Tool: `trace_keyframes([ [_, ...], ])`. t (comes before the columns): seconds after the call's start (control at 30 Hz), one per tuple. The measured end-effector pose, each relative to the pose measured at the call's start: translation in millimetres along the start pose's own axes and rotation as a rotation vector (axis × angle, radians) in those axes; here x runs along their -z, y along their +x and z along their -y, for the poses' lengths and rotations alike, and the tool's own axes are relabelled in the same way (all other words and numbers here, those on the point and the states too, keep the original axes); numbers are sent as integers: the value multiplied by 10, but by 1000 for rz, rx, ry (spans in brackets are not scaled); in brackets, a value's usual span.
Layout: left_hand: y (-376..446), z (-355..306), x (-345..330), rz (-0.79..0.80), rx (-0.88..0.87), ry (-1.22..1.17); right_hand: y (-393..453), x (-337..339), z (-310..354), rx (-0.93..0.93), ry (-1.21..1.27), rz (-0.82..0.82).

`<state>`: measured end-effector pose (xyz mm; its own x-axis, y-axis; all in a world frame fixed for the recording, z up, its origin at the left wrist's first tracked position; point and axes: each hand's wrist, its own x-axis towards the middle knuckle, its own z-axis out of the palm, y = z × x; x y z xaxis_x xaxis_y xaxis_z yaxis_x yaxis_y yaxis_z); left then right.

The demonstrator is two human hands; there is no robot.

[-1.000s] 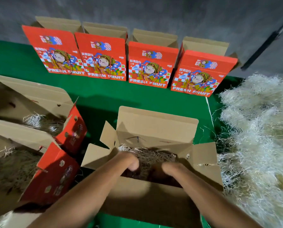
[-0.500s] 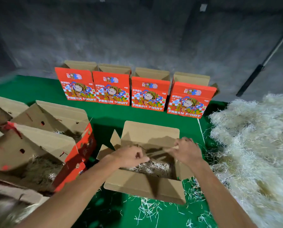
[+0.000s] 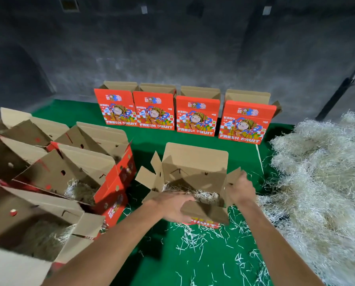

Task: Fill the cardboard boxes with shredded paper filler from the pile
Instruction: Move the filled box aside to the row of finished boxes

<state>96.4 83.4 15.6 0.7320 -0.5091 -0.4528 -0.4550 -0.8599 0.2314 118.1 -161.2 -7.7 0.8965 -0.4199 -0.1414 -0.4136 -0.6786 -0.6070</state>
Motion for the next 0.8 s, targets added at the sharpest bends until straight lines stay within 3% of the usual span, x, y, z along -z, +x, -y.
trace_keyframes([
  [0.1,-108,-34,29,-96,40,7,-59,-55,18,-2,-17,136],
  [0.33,-89,62,126,-330,241,218,-209,-206,109,-34,26,42],
  [0.53,15,278,276,-331,271,264,-210,-323,395,-27,45,59],
  [0.8,-98,834,560,-297,186,36,-184,-761,931,-24,99,68],
])
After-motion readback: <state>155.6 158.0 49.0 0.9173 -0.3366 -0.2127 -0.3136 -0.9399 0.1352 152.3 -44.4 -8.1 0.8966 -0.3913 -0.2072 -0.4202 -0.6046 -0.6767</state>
